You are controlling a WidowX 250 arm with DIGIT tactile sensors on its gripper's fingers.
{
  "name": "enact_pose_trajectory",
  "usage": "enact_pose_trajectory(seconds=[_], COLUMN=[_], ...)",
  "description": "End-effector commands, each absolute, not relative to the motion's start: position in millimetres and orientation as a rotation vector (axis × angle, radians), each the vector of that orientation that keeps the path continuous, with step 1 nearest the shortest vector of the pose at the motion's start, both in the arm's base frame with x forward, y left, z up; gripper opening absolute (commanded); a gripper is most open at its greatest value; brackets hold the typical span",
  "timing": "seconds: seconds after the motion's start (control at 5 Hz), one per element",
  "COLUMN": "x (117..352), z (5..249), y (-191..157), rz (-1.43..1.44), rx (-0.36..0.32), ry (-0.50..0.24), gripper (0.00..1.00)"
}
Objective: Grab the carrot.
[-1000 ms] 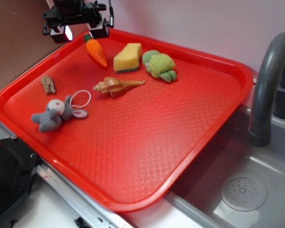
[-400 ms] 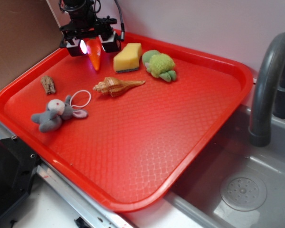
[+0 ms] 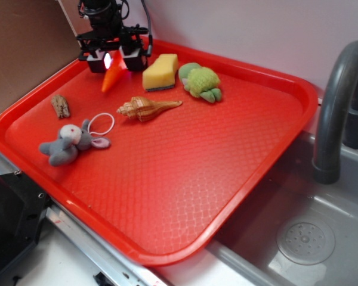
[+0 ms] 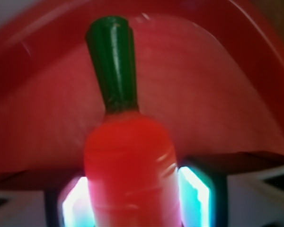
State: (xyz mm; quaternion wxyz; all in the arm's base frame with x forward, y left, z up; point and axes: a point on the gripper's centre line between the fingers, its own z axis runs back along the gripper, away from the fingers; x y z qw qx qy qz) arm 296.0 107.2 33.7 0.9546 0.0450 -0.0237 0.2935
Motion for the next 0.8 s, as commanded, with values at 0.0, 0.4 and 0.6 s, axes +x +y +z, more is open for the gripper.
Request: enact_pose_trajectory(seconds=[0.0, 0.4, 0.6], x=[246, 187, 179], z=[151, 221, 238], y=[40, -19, -16], rz=[0.120, -0.296, -0.204], rx=[0.166, 0.079, 0.060], ry=[-0.016, -0.025, -0.124], gripper=[0.00, 0.00, 0.00])
